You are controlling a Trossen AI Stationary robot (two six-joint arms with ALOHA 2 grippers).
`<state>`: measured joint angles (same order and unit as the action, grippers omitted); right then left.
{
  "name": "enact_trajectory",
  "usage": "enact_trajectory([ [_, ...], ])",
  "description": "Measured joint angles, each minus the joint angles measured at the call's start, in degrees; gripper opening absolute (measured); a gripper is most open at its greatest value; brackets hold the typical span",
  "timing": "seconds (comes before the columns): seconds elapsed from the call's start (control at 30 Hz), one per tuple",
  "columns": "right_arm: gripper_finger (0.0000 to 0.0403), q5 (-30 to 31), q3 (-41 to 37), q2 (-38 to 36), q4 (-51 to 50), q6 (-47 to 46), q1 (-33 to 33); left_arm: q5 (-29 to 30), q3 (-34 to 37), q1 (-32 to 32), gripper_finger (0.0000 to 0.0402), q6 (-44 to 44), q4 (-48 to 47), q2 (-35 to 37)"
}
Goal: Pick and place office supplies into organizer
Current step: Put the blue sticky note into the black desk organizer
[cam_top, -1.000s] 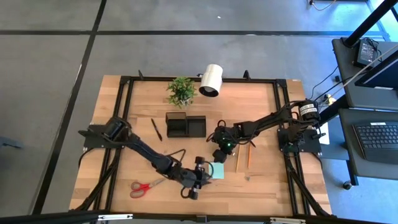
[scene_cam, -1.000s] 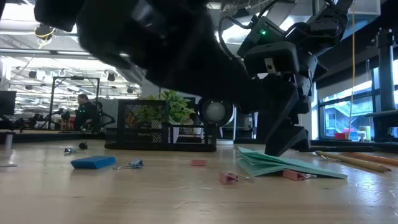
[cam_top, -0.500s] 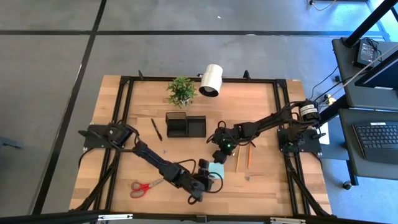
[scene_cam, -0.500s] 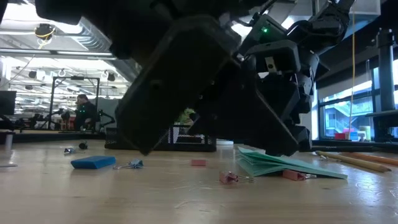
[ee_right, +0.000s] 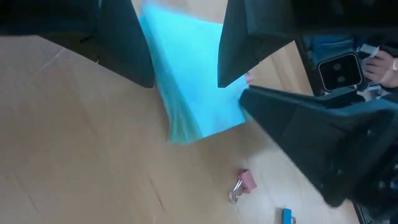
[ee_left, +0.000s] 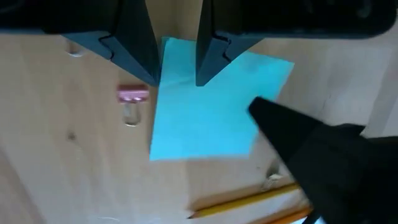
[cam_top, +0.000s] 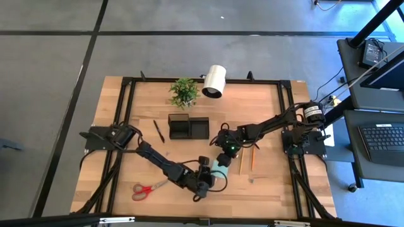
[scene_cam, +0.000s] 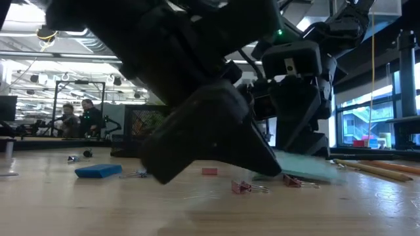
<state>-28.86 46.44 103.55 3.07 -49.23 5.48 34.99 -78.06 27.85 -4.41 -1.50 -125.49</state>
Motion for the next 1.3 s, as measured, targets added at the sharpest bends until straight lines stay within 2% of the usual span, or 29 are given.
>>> enact_trajectory([
  [0.37, 0.0184, -1.3, 0.0, 0.0, -0.2, 0.5, 0.0, -1.7, 0.0, -1.7, 0.0098, -1.0, 0.0, 0.0],
  [0.6, 0.0184, -1.4, 0.0, 0.0, 0.7, 4.2, 0.2, -2.5, 0.0, -1.7, 0.0098, -1.7, 0.0, 0.0],
  [0.7, 0.0184, -1.4, 0.0, 0.0, 1.1, 0.5, 0.2, -3.1, 0.0, -1.7, 0.0098, -3.6, 0.0, 0.0],
  [0.83, 0.0184, -1.5, 0.0, 0.0, 1.1, -9.5, 0.1, -3.1, 0.0, -1.7, 0.0098, -4.4, 0.0, 0.0],
  [0.93, 0.0184, -3.5, 0.0, 0.0, 1.1, -13.6, 0.1, -3.1, 0.0, -1.7, 0.0098, -4.4, 0.0, 0.0],
  [1.17, 0.0181, -5.8, 0.0, 0.0, 1.1, -15.0, 0.1, -3.0, 0.0, -1.8, 0.0098, -4.4, 0.0, 0.1],
  [1.3, 0.0161, -5.8, 0.0, 0.0, 1.1, -14.9, 0.1, -3.0, 0.0, -1.8, 0.0098, -4.4, 0.0, 0.1],
])
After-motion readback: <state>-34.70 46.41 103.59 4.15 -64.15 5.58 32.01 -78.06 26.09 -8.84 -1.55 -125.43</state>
